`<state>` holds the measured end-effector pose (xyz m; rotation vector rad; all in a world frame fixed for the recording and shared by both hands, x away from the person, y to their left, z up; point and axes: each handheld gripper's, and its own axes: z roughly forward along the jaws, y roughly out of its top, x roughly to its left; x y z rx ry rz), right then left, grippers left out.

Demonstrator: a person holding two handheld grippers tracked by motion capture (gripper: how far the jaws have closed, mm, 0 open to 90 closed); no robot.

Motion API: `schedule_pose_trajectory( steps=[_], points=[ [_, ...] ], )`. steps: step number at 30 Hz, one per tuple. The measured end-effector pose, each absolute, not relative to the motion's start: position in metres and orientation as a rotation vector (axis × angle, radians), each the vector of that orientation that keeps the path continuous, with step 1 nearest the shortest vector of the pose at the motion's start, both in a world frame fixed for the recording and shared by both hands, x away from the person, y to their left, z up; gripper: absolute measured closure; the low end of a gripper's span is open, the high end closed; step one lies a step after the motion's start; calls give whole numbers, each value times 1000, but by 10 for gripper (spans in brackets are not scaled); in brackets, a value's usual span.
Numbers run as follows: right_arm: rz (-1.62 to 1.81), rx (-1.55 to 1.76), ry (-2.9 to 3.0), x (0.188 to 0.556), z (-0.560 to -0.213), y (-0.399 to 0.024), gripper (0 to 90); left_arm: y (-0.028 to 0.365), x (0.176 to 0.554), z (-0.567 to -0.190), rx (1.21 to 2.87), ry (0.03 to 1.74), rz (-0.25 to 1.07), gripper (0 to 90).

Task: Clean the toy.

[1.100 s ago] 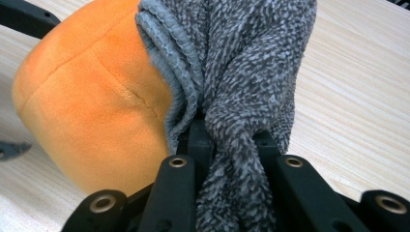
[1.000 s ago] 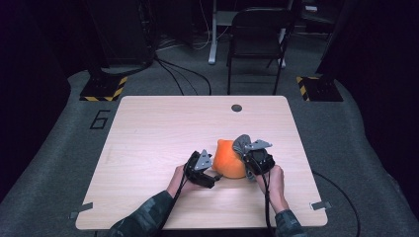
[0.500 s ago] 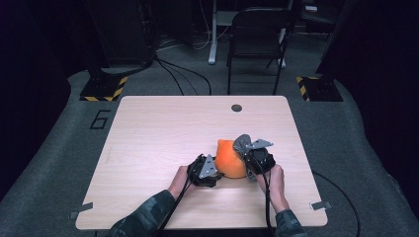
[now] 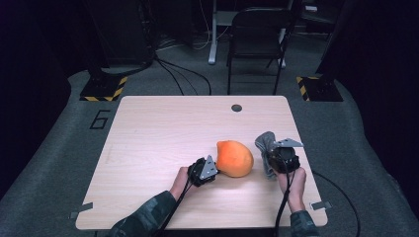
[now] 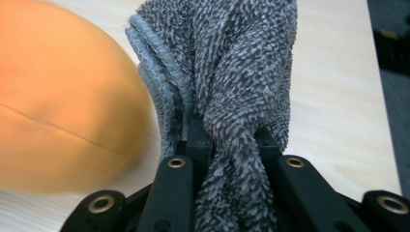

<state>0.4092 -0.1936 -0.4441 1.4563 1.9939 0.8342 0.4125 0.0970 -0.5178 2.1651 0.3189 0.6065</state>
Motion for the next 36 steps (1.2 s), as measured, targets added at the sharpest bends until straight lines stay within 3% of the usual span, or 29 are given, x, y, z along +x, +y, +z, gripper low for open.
schedule_pose_trajectory(
  steps=[7, 19, 24, 36],
  points=[
    [741, 1534, 1997, 418, -468, -204, 753, 99, 414, -519, 2145, 338, 586, 758],
    [725, 1538, 2009, 420, -472, -203, 752, 101, 414, -520, 2088, 361, 569, 771],
    [731, 1532, 2005, 421, -472, -204, 751, 103, 418, -504, 1980, 447, 416, 781],
    [762, 1522, 1971, 416, -461, -208, 752, 115, 410, -463, 1813, 598, 213, 780]
  ],
)
